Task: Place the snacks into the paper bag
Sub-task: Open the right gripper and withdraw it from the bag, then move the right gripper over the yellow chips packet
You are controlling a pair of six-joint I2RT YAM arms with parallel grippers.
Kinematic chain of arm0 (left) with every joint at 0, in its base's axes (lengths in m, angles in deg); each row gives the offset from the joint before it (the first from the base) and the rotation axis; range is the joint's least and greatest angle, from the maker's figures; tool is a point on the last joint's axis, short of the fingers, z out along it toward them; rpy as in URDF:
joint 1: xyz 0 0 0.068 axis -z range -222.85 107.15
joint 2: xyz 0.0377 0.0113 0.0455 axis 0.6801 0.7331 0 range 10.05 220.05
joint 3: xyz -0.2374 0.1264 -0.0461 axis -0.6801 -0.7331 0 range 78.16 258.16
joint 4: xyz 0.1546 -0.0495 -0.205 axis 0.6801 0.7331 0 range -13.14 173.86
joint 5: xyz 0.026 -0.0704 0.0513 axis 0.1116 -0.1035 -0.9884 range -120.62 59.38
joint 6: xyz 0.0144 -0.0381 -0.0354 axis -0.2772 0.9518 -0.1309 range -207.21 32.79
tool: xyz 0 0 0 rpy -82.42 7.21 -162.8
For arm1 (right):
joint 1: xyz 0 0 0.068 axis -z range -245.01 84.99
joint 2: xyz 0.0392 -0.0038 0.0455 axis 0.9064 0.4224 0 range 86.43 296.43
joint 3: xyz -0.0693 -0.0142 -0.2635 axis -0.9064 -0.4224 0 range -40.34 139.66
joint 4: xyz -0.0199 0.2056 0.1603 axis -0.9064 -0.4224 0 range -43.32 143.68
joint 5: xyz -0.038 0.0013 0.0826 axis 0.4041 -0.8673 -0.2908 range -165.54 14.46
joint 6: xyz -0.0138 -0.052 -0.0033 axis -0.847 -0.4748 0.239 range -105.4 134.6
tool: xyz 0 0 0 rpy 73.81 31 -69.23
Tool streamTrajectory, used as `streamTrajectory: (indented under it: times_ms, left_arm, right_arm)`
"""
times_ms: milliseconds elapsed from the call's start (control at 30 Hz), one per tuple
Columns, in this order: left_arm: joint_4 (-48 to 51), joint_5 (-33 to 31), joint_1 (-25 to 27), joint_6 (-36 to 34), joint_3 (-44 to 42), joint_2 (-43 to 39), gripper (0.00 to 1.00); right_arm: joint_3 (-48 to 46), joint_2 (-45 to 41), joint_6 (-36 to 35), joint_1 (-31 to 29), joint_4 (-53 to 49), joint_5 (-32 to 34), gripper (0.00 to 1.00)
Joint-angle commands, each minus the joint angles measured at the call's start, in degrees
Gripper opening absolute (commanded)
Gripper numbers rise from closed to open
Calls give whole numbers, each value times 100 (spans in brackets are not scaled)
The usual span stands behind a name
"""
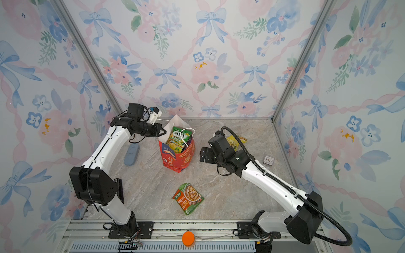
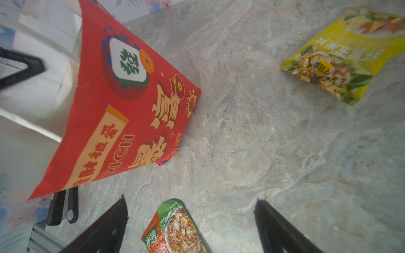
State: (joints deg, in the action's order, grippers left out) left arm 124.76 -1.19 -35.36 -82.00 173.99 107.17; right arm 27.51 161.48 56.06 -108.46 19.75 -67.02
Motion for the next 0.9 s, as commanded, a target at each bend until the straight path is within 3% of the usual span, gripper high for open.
streamTrajectory:
  times_ms: [0, 500, 600, 867]
  left_arm:
    - [185, 36, -10, -15, -99, 84, 0]
    - [191, 45, -12, -19, -93, 123, 0]
    - [186, 45, -13, -16, -99, 123, 0]
    - [185, 54, -2, -16, -95, 134, 0]
  right_arm:
    - [-326, -15, 126, 22, -233, -222, 92]
    - [-932, 696, 381, -191, 87, -547, 91]
    - [-1096, 593, 425, 140, 258, -514, 90]
    - [-1618, 152, 434, 1697, 1168, -821, 87]
